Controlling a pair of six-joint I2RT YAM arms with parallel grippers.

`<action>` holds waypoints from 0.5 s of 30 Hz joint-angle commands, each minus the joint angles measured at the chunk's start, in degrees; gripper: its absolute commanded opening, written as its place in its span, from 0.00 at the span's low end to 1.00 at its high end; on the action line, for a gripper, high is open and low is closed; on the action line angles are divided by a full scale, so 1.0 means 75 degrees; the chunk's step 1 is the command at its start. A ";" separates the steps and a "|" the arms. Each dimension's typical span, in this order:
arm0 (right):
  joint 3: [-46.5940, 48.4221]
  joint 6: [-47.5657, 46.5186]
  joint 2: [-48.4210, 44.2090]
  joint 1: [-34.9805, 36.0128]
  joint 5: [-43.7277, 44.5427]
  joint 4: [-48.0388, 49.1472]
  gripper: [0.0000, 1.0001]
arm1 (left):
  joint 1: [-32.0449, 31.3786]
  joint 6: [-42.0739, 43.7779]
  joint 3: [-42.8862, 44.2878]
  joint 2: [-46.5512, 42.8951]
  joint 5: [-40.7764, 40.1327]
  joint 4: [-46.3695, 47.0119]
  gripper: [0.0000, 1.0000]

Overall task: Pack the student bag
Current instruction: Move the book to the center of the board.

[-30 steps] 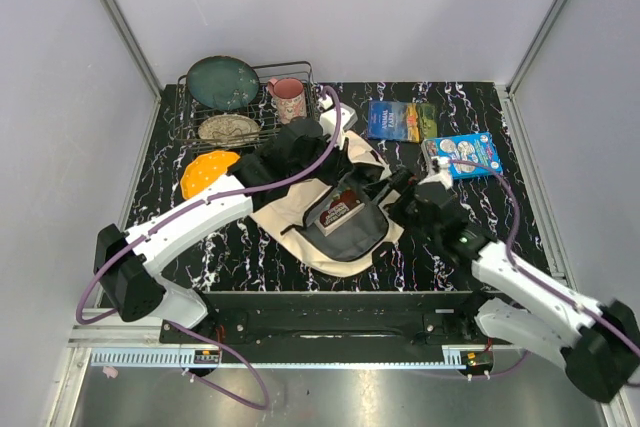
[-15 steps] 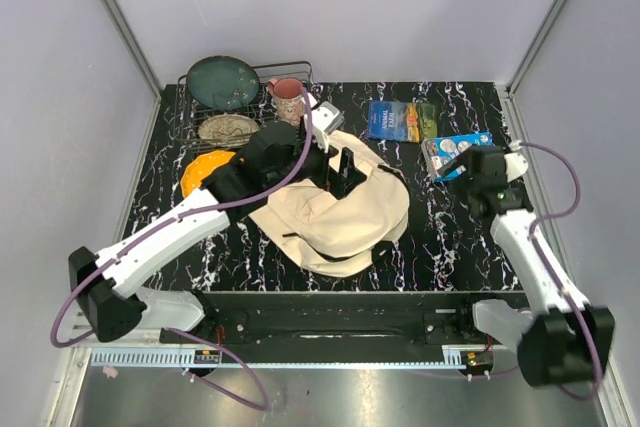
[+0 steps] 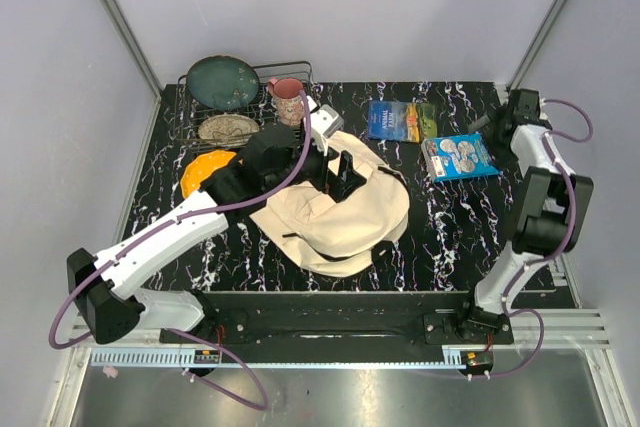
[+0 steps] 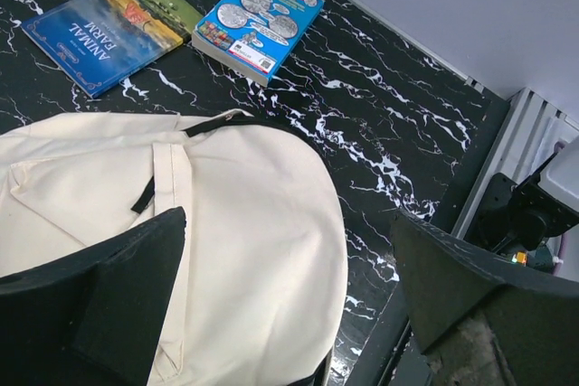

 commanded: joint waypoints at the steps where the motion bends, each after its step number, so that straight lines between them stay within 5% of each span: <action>1: 0.1735 -0.0883 0.1076 -0.0064 -0.0550 -0.0241 1.00 | 0.0032 0.0158 0.0162 0.0131 0.0173 0.0133 0.99; 15: 0.6776 -0.3592 0.5085 0.0018 0.1018 -0.2701 1.00 | 0.0032 0.0006 -0.0071 0.0144 0.0255 0.0039 0.99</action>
